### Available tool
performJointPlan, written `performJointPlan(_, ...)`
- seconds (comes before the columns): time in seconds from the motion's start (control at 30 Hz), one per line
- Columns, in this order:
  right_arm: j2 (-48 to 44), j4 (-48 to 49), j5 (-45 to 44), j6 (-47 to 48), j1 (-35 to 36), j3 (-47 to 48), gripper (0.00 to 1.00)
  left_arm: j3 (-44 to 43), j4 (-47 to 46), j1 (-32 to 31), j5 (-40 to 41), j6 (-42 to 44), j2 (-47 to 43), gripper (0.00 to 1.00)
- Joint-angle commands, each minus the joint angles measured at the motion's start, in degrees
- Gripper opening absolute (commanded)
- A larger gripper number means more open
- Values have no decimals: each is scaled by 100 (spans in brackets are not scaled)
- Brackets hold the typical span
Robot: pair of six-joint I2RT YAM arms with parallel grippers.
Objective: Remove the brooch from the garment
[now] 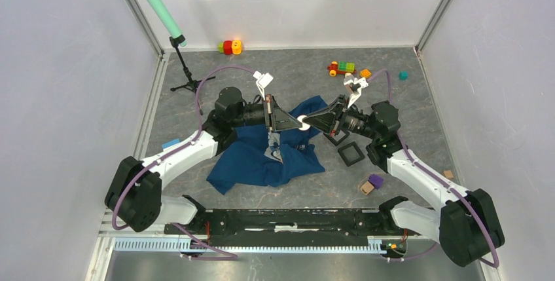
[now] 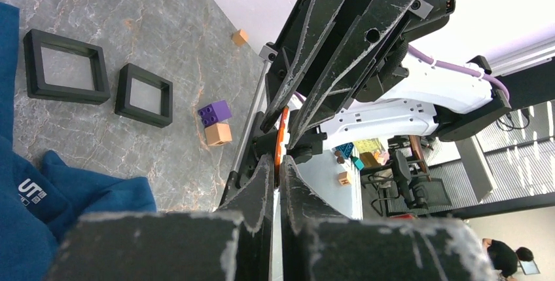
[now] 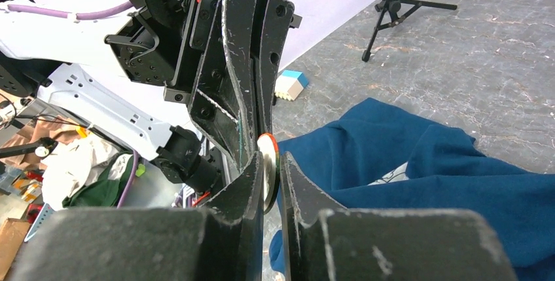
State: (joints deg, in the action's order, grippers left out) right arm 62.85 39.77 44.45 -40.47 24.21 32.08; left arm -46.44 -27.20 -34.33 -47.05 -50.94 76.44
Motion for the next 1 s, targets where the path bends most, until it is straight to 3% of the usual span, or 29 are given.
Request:
performJointPlan(0.0,-9,-337,-133,320,59,-70,13,-199,-620,-197,-61,-394,22,2)
performJointPlan(0.6,86,195,-980,127,468,-386,8,226,-1083,-421,1460,-993,-274,2)
performJointPlan(0.67,105,214,-1001,26,480,-378,11,219,-893,-426,1523,-802,-279,2)
performJointPlan(0.9,-18,-203,-1145,-10,372,-245,24,-80,1102,-426,2455,862,-418,2)
performJointPlan(0.97,-102,-393,-1257,8,284,-246,39,-178,1546,-426,2764,1235,-378,2)
